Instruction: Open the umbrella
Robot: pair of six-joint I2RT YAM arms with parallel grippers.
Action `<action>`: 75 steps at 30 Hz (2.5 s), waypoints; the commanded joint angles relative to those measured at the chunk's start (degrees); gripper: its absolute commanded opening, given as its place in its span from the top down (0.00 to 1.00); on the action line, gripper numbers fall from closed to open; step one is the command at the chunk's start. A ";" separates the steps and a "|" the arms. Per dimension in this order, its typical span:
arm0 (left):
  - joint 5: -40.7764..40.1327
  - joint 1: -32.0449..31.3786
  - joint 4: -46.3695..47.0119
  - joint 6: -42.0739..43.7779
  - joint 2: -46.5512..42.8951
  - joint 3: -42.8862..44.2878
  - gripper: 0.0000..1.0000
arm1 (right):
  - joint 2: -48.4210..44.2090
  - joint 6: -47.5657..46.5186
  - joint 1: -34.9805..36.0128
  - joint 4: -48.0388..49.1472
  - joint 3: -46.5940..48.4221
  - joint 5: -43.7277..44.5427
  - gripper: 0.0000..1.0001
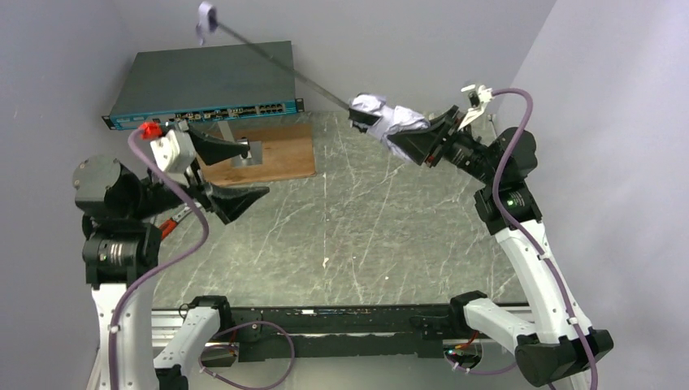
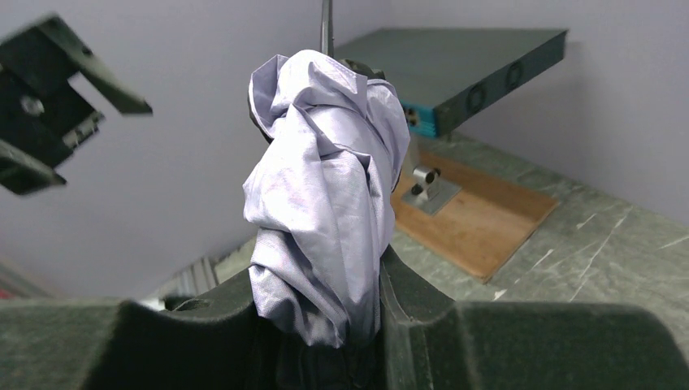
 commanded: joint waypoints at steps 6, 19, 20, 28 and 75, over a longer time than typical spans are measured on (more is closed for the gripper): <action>0.32 -4.78 5.07 -0.97 11.55 6.72 0.06 | 4.49 16.48 -1.36 21.41 2.47 3.60 1.00; -35.50 -44.11 -7.80 69.63 17.42 12.34 0.31 | 6.73 14.36 -1.25 21.70 -0.16 -16.96 1.00; -37.30 -45.79 -6.80 70.63 18.05 12.24 0.34 | 6.47 14.55 -1.24 21.65 -0.92 -17.24 1.00; -42.28 -51.80 -2.74 68.15 21.68 10.44 0.39 | 5.36 8.51 -1.21 10.67 0.51 -18.71 1.00; -56.30 -61.11 -10.38 67.87 24.05 -0.30 1.00 | -1.83 12.28 1.03 21.95 -13.39 -17.22 1.00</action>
